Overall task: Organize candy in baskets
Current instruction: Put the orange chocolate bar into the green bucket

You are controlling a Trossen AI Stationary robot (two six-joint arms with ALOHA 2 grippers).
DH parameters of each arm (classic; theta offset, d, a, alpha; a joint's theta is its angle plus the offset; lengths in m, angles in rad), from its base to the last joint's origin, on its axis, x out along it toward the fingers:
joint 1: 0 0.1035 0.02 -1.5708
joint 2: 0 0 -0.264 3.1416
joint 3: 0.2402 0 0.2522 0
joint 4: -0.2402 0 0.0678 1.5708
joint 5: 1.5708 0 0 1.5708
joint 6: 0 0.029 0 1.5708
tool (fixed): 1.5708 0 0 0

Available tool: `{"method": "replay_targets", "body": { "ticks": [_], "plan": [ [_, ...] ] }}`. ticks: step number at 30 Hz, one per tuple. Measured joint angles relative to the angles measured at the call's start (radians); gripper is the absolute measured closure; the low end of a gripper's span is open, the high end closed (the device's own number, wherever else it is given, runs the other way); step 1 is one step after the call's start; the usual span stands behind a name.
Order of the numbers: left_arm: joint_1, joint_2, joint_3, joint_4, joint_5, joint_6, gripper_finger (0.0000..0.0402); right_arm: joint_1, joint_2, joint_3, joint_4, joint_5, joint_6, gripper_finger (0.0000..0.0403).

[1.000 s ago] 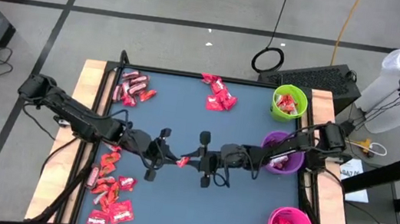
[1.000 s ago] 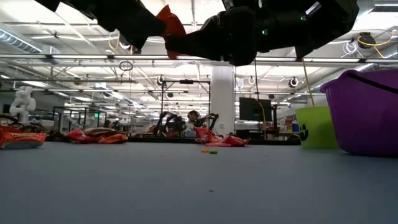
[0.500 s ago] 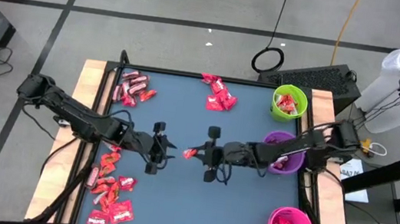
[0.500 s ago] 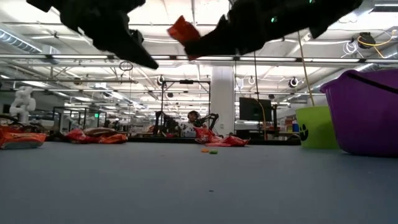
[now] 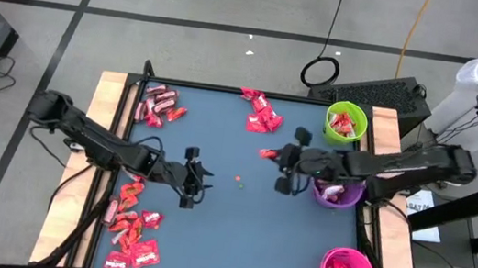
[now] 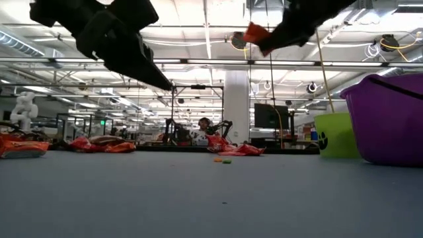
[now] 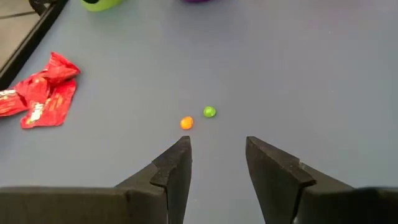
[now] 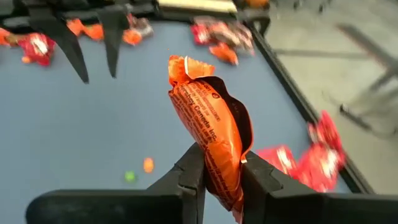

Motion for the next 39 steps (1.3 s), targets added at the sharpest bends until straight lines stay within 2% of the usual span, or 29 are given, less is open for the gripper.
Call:
{"method": "replay_targets", "body": {
  "ticks": [5, 8, 12, 16, 20, 28, 35, 39],
  "plan": [
    [0.002, 0.040, -0.004, 0.019, -0.001, 0.000, 0.0242, -0.038, -0.141, 0.000, -0.225, 0.007, 0.107, 0.0349],
    [0.002, 0.060, -0.004, 0.055, -0.003, 0.004, 0.0242, -0.084, -0.214, 0.000, -0.340, 0.079, 0.172, 0.0349],
    [0.002, 0.078, -0.004, 0.098, -0.004, 0.007, 0.0242, -0.183, -0.283, 0.000, -0.460, 0.184, 0.236, 0.0349],
    [0.004, 0.084, -0.004, 0.112, -0.005, 0.008, 0.0242, -0.313, -0.311, 0.000, -0.545, 0.183, 0.242, 0.0349],
    [0.006, 0.084, -0.004, 0.117, -0.008, 0.032, 0.0242, -0.459, -0.303, 0.000, -0.589, 0.159, 0.240, 0.0349],
    [0.007, 0.084, -0.004, 0.116, -0.008, 0.032, 0.0242, -0.736, -0.224, 0.000, -0.611, -0.002, 0.187, 0.0348],
    [0.007, 0.084, -0.004, 0.116, -0.008, 0.032, 0.0242, -0.887, -0.112, 0.000, -0.698, -0.006, 0.163, 0.0345],
    [0.007, 0.084, -0.004, 0.115, -0.008, 0.032, 0.0242, -0.931, -0.067, 0.000, -0.714, -0.006, 0.143, 0.0316]
  ]
}}
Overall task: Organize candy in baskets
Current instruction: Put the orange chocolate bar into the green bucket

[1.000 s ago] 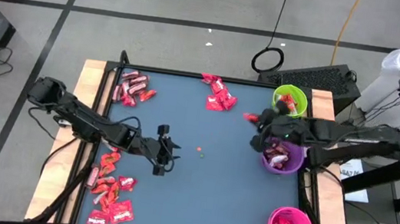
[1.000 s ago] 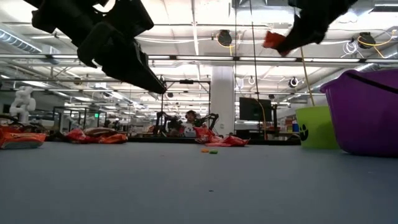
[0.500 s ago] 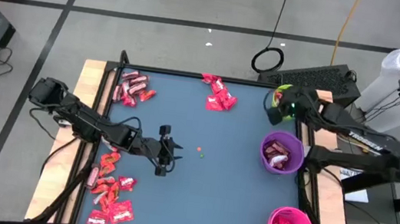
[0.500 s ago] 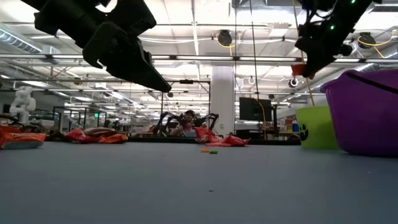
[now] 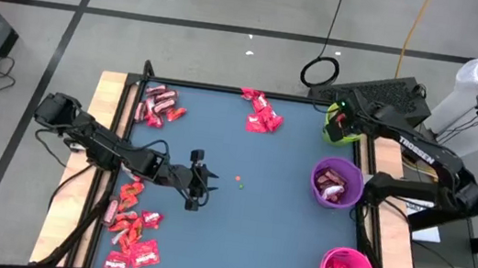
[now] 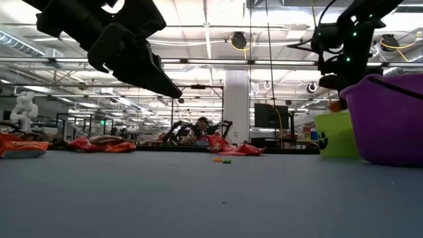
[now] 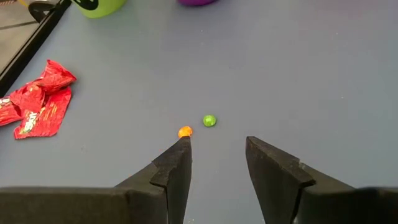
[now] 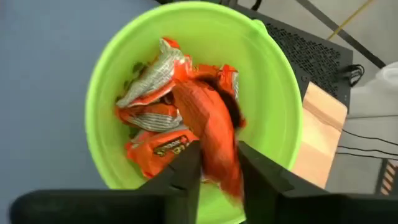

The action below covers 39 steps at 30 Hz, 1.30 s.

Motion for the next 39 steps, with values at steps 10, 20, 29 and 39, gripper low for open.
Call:
{"method": "replay_targets", "body": {
  "ticks": [10, 20, 29, 39],
  "plan": [
    [0.000, -0.026, 0.000, -0.043, 0.000, -0.006, 0.0242, 0.013, -0.021, 0.055, -0.017, -0.085, -0.030, 0.0177],
    [0.006, -0.226, 0.020, -0.354, -0.176, -0.142, 0.0242, 0.255, -0.119, 0.077, 0.373, -0.403, -0.065, 0.0144],
    [0.057, -0.294, 0.018, -0.836, 0.030, -0.597, 0.0243, 0.450, -0.073, 0.076, 0.490, -0.418, -0.099, 0.0144],
    [0.026, -0.261, -0.012, -1.173, 0.261, -0.976, 0.0243, 0.518, 0.000, 0.076, 0.480, -0.416, -0.097, 0.0145]
  ]
}}
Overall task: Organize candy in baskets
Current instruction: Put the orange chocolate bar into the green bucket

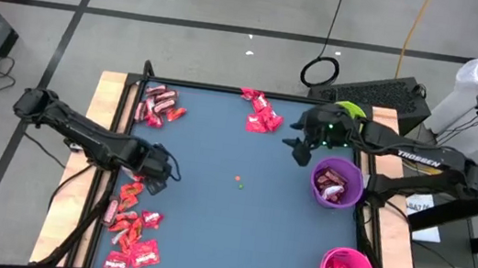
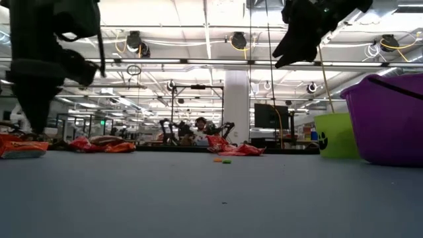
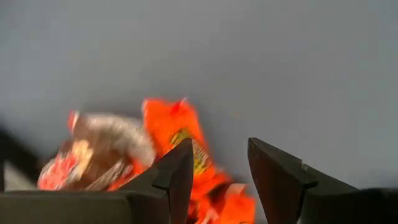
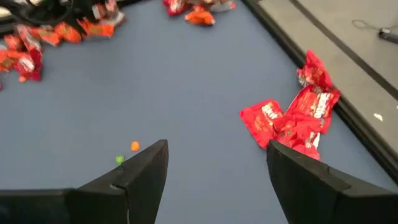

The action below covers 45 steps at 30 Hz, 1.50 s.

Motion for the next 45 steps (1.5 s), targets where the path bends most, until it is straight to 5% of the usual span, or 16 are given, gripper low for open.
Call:
{"method": "replay_targets", "body": {
  "ticks": [9, 14, 20, 29, 37, 45],
  "plan": [
    [0.001, 0.055, -0.048, -0.027, 0.035, -0.078, 0.0243, 0.004, 0.058, -0.001, -0.002, 0.000, 0.000, 0.0145],
    [0.002, 0.125, -0.070, 0.085, 0.075, 0.004, 0.0245, 0.004, 0.071, -0.001, 0.001, 0.000, 0.000, 0.0145],
    [0.002, 0.173, -0.064, 0.103, 0.078, 0.087, 0.0304, 0.009, 0.072, -0.001, 0.021, 0.000, -0.004, 0.0145],
    [-0.006, 0.153, 0.038, 0.143, -0.123, 0.242, 0.0356, 0.137, 0.186, -0.001, 0.297, -0.082, -0.094, 0.0145],
    [-0.050, 0.152, 0.066, 0.539, -0.287, 0.486, 0.0358, 0.258, 0.409, -0.001, 0.562, -0.081, -0.161, 0.0145],
    [-0.087, 0.152, 0.065, 0.813, -0.306, 0.684, 0.0358, 0.333, 0.657, -0.001, 0.893, -0.079, -0.179, 0.0145]
  ]
}}
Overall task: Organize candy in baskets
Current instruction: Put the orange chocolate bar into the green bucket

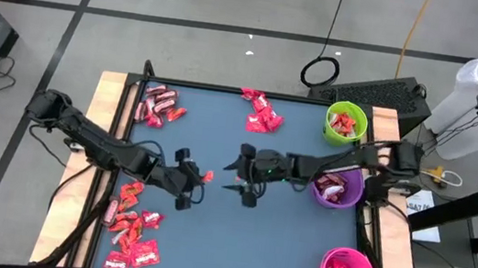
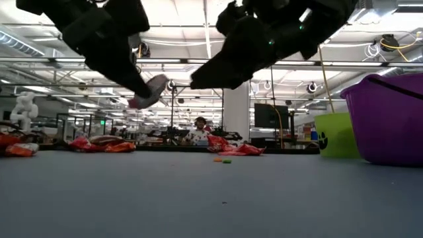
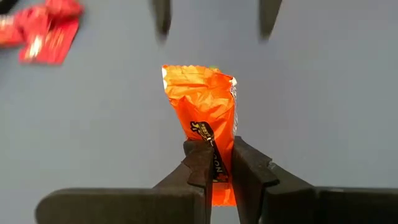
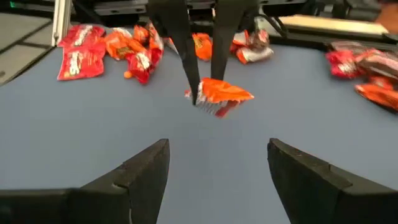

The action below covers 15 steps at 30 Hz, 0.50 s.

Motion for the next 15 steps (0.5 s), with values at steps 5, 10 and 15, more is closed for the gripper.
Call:
{"method": "replay_targets", "body": {
  "ticks": [5, 10, 15],
  "plan": [
    [-0.013, 0.000, 0.000, 0.092, 0.018, 0.082, 0.0358, 0.017, 0.079, 0.000, 0.179, 0.001, 0.002, 0.0145],
    [-0.015, 0.000, 0.000, 0.127, 0.019, 0.128, 0.0358, 0.028, 0.119, 0.000, 0.296, 0.000, 0.000, 0.0145],
    [-0.014, 0.000, 0.000, 0.135, 0.000, 0.129, 0.0358, 0.035, 0.131, 0.000, 0.336, -0.003, 0.007, 0.0160]
  ]
}}
